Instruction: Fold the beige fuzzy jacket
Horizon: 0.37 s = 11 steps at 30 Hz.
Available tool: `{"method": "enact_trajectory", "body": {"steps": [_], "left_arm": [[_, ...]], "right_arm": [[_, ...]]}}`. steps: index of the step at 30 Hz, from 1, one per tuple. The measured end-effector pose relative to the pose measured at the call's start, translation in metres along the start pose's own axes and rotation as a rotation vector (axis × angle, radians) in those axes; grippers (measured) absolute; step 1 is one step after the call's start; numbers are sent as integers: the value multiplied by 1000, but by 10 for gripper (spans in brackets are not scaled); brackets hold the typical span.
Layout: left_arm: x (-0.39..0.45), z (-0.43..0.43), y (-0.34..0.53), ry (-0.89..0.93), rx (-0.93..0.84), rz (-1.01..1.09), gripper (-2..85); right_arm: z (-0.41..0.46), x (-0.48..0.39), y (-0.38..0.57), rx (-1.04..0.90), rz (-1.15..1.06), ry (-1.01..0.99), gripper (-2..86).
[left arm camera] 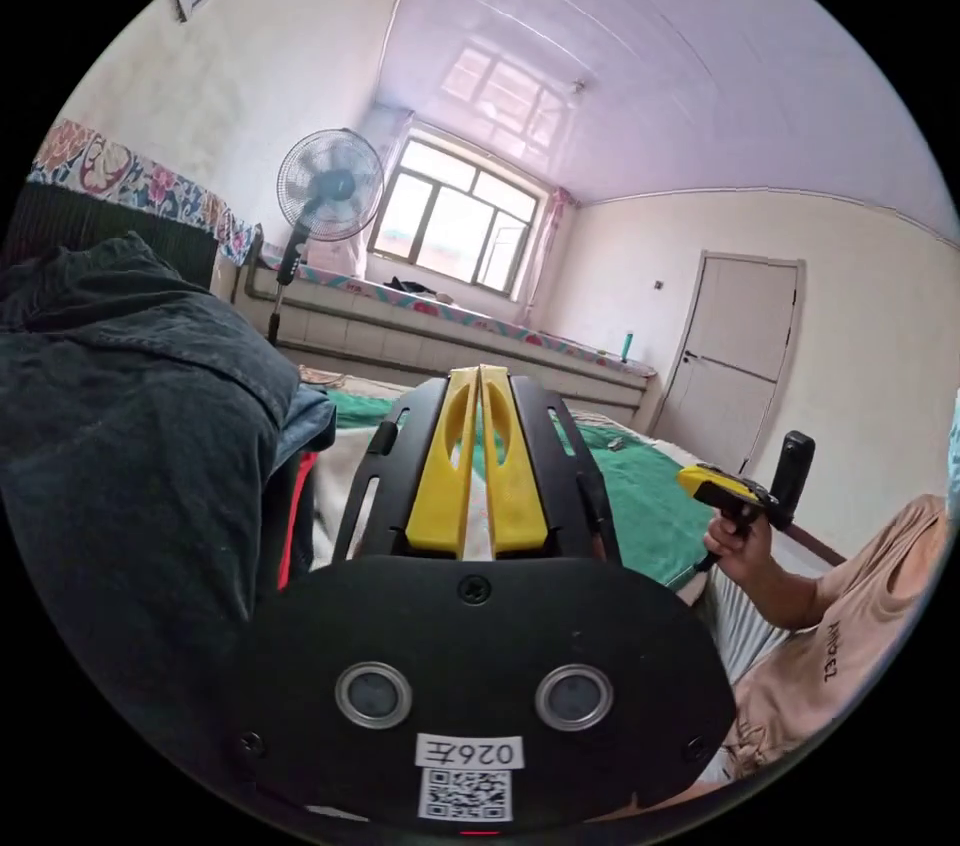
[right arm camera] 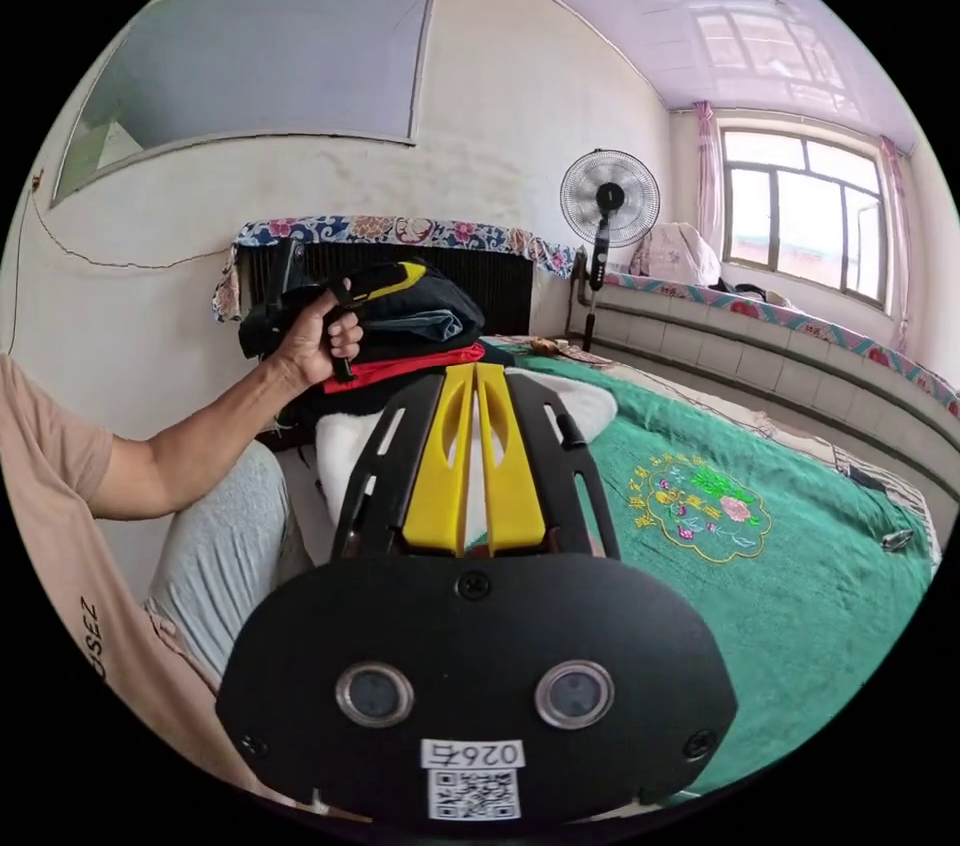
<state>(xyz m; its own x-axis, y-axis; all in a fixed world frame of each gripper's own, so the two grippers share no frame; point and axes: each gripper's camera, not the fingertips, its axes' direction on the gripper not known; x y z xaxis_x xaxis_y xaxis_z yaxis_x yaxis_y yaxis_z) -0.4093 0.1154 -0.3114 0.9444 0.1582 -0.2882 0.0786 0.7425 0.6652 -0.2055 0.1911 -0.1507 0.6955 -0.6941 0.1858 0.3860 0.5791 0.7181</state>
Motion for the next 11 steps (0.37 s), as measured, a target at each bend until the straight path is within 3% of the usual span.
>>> {"method": "enact_trajectory", "body": {"steps": [6,11], "left_arm": [[-15,63,1,-307,-294,66,20],[-36,131,13,-328,-507,61,44]], "right_arm": [[36,56,9,-197,201,-43,-12],[76,93,15,-311,294,-116,2]]}}
